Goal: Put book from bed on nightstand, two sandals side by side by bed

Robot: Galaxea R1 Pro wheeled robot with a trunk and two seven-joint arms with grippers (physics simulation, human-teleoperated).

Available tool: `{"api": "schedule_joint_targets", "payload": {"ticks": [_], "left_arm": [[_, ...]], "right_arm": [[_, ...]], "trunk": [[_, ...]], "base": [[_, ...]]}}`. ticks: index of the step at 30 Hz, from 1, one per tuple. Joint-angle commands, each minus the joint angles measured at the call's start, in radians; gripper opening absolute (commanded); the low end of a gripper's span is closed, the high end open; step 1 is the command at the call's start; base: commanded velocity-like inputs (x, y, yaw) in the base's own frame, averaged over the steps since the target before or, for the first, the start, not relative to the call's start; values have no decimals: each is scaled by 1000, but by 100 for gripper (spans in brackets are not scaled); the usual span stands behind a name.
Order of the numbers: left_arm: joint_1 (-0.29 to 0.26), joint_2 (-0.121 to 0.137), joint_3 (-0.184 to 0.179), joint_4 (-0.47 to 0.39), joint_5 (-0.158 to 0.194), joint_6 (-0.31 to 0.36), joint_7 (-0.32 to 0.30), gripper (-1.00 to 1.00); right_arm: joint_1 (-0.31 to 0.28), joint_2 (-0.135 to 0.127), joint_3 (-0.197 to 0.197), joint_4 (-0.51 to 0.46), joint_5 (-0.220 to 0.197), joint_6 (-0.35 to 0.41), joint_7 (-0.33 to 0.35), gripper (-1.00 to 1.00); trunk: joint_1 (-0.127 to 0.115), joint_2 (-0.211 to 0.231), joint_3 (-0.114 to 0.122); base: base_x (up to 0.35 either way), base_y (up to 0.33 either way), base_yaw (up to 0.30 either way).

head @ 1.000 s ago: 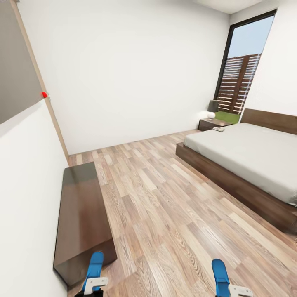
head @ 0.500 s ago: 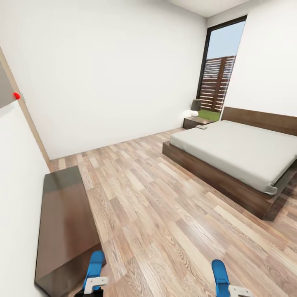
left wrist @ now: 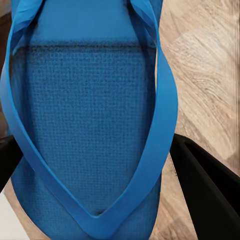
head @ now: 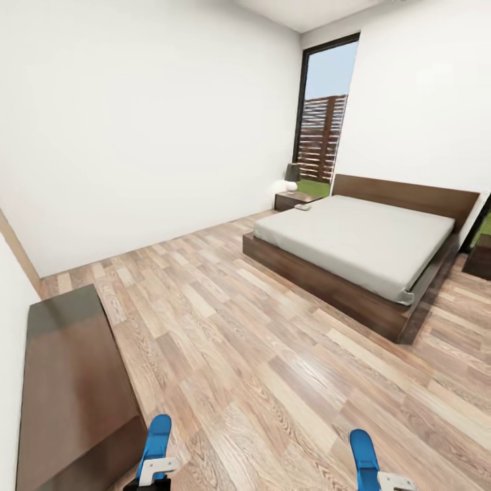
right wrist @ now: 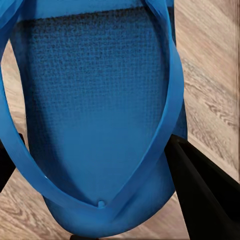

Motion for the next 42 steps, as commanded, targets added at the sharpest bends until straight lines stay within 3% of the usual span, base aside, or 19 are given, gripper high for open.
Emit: {"api": "schedule_joint_targets", "payload": {"ticks": [1, 7, 17, 32, 42], "left_arm": [[-1, 2, -9, -2, 8, 0, 9, -100], [-1, 1, -9, -5, 9, 0, 9, -100], [-1, 2, -10, -5, 9, 3, 9, -100], [-1, 0, -10, -4, 7, 5, 9, -100], [-1, 0, -10, -3, 7, 5, 9, -100]], "right_arm": [[-1, 0, -7, 1, 7, -4, -2, -100], [-1, 1, -7, 1, 7, -4, -2, -100], [-1, 2, -7, 1, 7, -4, -2, -100], [-1, 2, -6, 1, 7, -4, -2, -100], [-1, 2, -6, 12, 8, -4, -2, -100]], "trunk": [[0, -1, -1], [0, -1, -1], [-38, 69, 30], [-96, 174, 77], [-134, 244, 103]], "base": [[0, 0, -278], [0, 0, -278], [0, 0, -251], [0, 0, -52], [0, 0, -213]]}}
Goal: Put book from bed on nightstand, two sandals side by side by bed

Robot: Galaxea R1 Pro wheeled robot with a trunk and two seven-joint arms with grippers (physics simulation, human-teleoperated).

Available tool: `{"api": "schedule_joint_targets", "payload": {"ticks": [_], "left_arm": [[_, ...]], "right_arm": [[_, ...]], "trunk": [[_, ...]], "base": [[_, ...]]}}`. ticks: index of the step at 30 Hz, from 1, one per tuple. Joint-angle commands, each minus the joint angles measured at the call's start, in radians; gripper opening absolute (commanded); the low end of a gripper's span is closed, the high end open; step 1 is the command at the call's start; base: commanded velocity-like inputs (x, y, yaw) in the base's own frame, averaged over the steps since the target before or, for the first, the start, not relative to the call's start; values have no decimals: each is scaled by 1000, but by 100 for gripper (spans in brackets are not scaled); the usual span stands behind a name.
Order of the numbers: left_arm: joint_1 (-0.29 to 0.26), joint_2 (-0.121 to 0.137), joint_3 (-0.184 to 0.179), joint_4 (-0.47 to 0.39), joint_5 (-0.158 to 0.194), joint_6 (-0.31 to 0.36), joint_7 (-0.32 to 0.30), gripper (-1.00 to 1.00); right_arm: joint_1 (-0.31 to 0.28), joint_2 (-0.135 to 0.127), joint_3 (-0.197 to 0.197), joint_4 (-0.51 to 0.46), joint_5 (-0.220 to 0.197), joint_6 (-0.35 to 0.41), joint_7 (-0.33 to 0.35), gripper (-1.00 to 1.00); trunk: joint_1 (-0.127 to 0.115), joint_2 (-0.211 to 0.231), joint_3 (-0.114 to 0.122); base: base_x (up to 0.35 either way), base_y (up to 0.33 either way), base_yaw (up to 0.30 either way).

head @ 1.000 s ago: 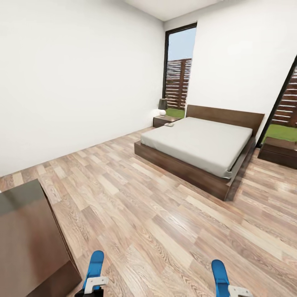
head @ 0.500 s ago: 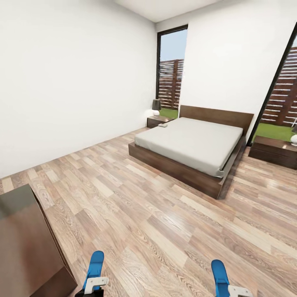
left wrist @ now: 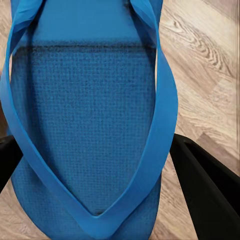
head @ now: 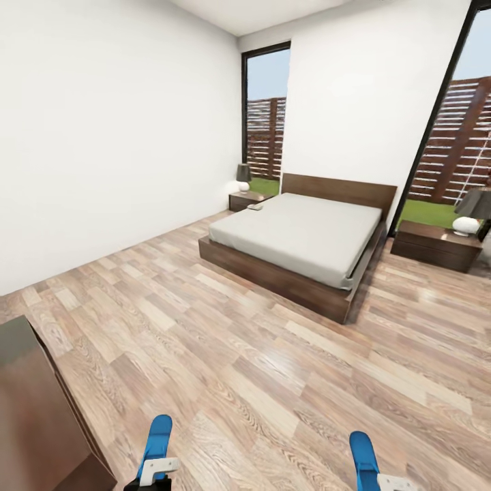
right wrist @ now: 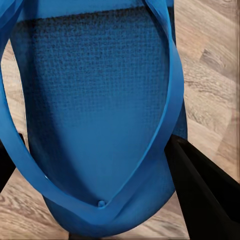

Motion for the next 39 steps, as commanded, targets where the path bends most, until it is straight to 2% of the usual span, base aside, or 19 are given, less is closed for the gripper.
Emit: {"api": "schedule_joint_targets", "payload": {"ticks": [1, 39], "left_arm": [[-1, 2, -8, -2, 8, 1, 9, -100], [-1, 1, -8, 0, 7, 1, 10, -100]], "right_arm": [[-1, 0, -7, 2, 7, -4, -2, -100], [-1, 0, -6, 8, 7, -4, -2, -100]], "trunk": [[-4, 7, 1], [-150, 273, 93]], "base": [[0, 0, -253], [0, 0, -255]]}}
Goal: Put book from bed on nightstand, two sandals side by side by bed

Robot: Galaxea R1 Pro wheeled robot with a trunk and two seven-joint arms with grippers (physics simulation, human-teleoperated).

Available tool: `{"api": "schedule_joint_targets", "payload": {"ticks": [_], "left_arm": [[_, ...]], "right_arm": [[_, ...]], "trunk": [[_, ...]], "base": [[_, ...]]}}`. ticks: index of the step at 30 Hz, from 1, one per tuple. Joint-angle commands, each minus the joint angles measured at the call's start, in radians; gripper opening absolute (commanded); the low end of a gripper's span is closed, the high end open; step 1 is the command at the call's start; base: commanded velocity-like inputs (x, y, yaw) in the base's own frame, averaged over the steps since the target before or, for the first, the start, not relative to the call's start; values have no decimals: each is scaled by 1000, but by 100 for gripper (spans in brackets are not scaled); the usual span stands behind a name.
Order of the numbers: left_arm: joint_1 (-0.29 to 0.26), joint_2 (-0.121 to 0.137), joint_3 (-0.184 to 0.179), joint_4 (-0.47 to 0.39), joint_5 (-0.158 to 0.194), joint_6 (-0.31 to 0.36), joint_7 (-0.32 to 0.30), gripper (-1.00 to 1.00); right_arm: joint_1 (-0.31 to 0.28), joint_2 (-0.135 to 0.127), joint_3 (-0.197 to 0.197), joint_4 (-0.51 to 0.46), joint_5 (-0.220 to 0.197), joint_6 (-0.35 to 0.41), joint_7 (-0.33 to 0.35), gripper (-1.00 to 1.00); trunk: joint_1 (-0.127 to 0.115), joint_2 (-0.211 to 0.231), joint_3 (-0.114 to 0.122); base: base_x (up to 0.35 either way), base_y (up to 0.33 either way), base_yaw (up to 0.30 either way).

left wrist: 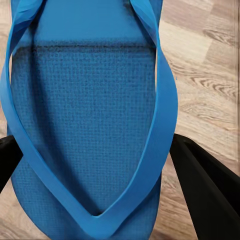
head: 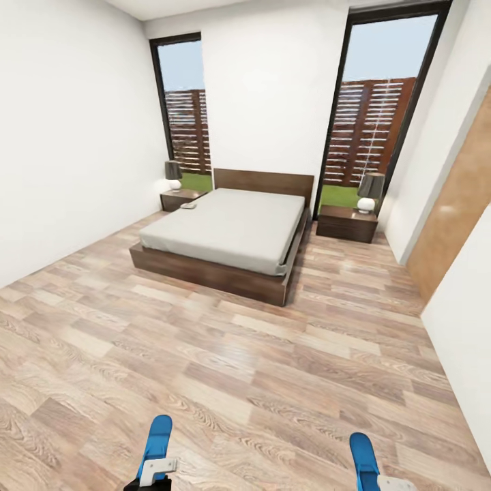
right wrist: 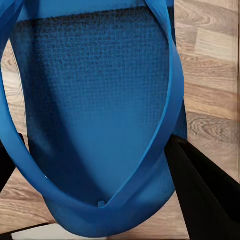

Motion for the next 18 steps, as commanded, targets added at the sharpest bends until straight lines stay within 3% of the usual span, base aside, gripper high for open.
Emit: {"api": "schedule_joint_targets", "payload": {"ticks": [1, 8, 18], "left_arm": [[-1, 2, -9, -2, 8, 1, 9, -100], [-1, 2, -9, -3, 9, -1, 8, -100], [-1, 2, -9, -5, 10, -2, 8, -100]], "right_arm": [[-1, 0, -7, 2, 7, -4, -2, -100], [-1, 0, -6, 2, 7, -4, -2, -100], [-1, 1, -6, 2, 7, -5, -2, -100]], "trunk": [[-4, 6, 1], [-4, 6, -4], [-4, 6, -5]], "base": [[0, 0, -226], [0, 0, -189], [0, 0, -52]]}}
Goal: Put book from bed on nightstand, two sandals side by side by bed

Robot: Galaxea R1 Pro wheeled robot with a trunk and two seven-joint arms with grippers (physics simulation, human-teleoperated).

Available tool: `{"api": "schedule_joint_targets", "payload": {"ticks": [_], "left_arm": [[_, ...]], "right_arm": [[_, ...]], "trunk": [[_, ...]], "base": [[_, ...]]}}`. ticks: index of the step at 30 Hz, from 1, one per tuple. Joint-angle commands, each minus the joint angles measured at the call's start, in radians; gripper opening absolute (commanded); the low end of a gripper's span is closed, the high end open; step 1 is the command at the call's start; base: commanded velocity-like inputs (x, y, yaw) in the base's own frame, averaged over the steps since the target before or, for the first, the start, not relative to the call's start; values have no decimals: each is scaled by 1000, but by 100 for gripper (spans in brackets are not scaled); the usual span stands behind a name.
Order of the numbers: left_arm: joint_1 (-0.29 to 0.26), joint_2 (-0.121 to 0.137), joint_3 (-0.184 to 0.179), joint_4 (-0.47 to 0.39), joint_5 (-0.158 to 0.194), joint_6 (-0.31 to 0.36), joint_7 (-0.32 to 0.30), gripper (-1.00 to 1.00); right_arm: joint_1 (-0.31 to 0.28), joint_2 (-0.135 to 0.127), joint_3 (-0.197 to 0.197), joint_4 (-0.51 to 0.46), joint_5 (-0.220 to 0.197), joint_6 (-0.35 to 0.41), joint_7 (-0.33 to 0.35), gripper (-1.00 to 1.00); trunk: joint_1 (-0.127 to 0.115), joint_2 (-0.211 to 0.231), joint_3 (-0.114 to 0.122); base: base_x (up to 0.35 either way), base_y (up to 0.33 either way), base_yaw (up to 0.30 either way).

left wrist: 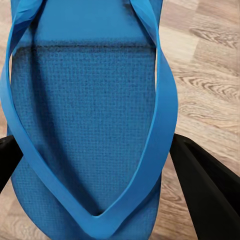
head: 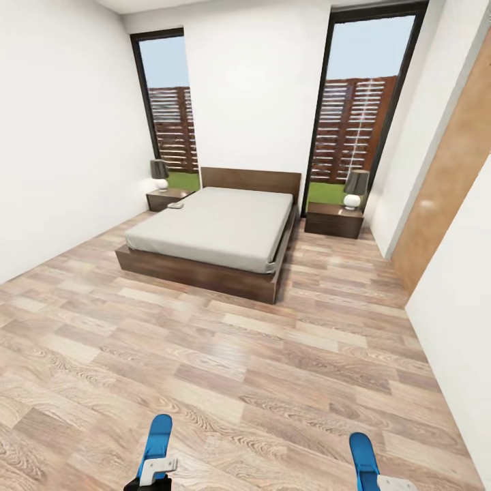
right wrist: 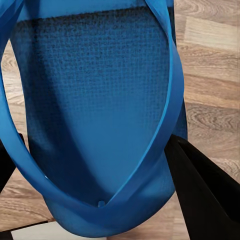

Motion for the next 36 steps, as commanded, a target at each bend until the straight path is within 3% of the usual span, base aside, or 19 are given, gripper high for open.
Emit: {"api": "schedule_joint_targets", "payload": {"ticks": [1, 17, 26, 36], "left_arm": [[-1, 2, -9, -1, 8, 0, 9, -100], [-1, 2, -10, 1, 6, 0, 10, -100], [-1, 2, -37, 1, 7, -1, 10, -100], [-1, 1, -40, 2, 7, -1, 10, -100]], "right_arm": [[-1, 0, -7, 1, 7, -4, -2, -100], [-1, 0, -7, 1, 7, -4, -2, -100], [-1, 0, -7, 1, 7, -4, -2, -100], [-1, 0, -7, 1, 7, -4, -2, -100]], "trunk": [[0, -1, -1], [0, -1, -1], [0, -1, -1], [0, -1, -1]], "base": [[18, 0, -154], [256, -8, -202], [309, -134, -109], [290, -140, -164]]}}
